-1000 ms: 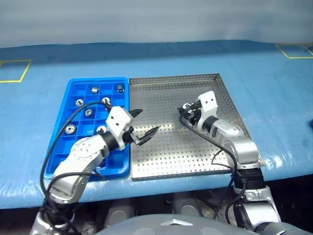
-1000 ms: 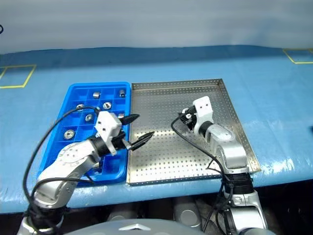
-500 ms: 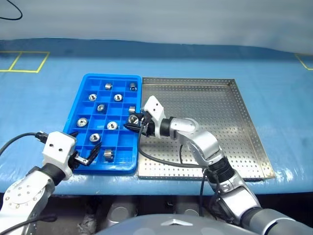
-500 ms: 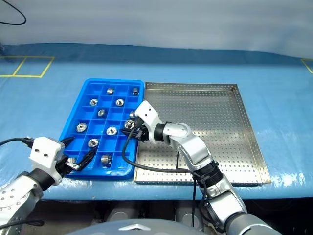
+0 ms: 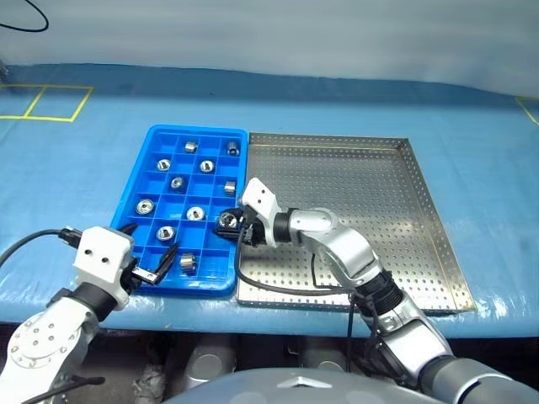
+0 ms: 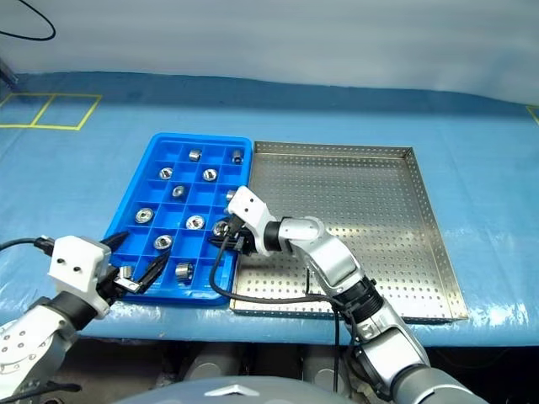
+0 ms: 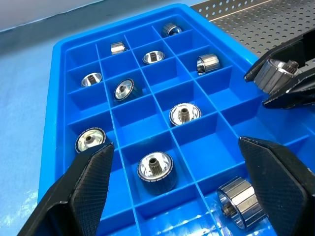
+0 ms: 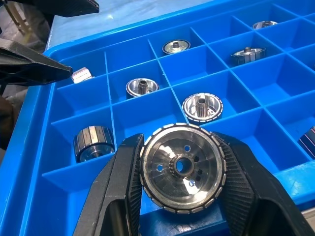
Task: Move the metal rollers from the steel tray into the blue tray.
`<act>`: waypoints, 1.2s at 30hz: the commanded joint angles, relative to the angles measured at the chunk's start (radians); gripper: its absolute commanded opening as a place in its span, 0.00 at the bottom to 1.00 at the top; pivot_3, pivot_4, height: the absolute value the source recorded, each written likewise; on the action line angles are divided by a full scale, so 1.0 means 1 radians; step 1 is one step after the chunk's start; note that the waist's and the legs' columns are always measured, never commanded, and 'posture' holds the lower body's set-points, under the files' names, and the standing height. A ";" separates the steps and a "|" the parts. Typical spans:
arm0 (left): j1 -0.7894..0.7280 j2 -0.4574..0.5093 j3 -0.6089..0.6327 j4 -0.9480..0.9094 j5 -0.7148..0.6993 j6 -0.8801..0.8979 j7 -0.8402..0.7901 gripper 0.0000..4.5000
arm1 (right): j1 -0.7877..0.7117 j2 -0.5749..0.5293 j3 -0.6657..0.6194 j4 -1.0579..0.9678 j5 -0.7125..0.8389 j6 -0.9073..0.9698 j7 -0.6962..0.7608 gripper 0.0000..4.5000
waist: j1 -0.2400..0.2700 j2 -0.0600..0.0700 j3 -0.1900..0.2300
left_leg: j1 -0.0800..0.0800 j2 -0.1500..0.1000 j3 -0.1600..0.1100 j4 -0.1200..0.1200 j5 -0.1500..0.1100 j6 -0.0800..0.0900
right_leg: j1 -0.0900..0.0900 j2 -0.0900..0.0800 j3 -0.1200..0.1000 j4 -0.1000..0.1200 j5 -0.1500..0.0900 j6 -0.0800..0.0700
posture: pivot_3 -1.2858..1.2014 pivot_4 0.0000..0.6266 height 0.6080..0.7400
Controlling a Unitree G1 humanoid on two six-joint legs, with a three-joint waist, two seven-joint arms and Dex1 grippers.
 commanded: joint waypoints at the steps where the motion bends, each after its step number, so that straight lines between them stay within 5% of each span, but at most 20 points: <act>1: -0.021 0.013 -0.010 -0.018 0.005 -0.006 0.004 0.98 | 0.001 0.007 0.005 -0.032 0.004 0.008 0.005 0.58 | -0.002 0.000 0.000 | 0.000 0.000 0.000 0.000 0.000 0.000 | 0.000 0.000 0.000 0.000 0.000 0.000 | 0.58 0.24 1.00; 5: -0.052 0.017 -0.027 -0.006 0.002 0.000 0.005 0.98 | 0.004 0.026 -0.014 -0.038 -0.007 -0.029 -0.027 0.88 | -0.005 0.000 0.000 | 0.000 0.000 0.000 0.000 0.000 0.000 | 0.000 0.000 0.000 0.000 0.000 0.000 | 0.57 0.24 1.00; 14: -0.241 -0.027 -0.199 0.078 0.007 -0.036 0.015 0.98 | 0.016 0.085 -0.212 -0.048 -0.029 -0.201 -0.220 0.88 | -0.005 0.000 0.000 | 0.000 -0.001 -0.001 0.000 0.000 -0.001 | 0.001 0.000 0.000 0.000 0.001 0.001 | 0.55 0.24 1.00; 21: -0.517 -0.114 -0.416 0.324 0.108 -0.198 0.007 0.98 | 0.066 -0.099 -0.384 -0.057 -0.079 -0.222 -0.283 0.88 | -0.015 0.001 0.000 | -0.001 -0.002 -0.001 0.000 0.001 0.000 | 0.001 -0.001 0.000 -0.001 0.003 0.005 | 0.49 0.24 1.00; 26: -0.622 -0.146 -0.485 0.452 0.130 -0.259 -0.030 0.98 | 0.171 -0.210 -0.463 -0.147 -0.031 -0.170 -0.237 0.88 | -0.067 0.002 -0.001 | -0.001 0.001 0.004 -0.003 0.000 0.001 | -0.002 -0.003 0.003 -0.002 0.003 0.005 | 0.45 0.24 1.00; 28: -0.669 -0.157 -0.507 0.511 0.121 -0.274 -0.066 0.98 | 0.246 -0.276 -0.502 -0.197 -0.018 -0.126 -0.210 0.96 | -0.080 0.002 -0.001 | -0.001 0.001 0.003 -0.004 -0.001 0.002 | -0.002 -0.003 0.003 -0.002 0.003 0.005 | 0.44 0.24 1.00; 36: -0.747 -0.181 -0.532 0.635 0.114 -0.324 -0.148 0.98 | 0.349 -0.305 -0.571 -0.300 0.035 -0.133 -0.210 1.00 | -0.153 0.002 -0.001 | 0.000 0.001 0.012 0.002 -0.007 0.012 | -0.001 0.001 0.010 -0.002 0.006 0.010 | 0.40 0.24 1.00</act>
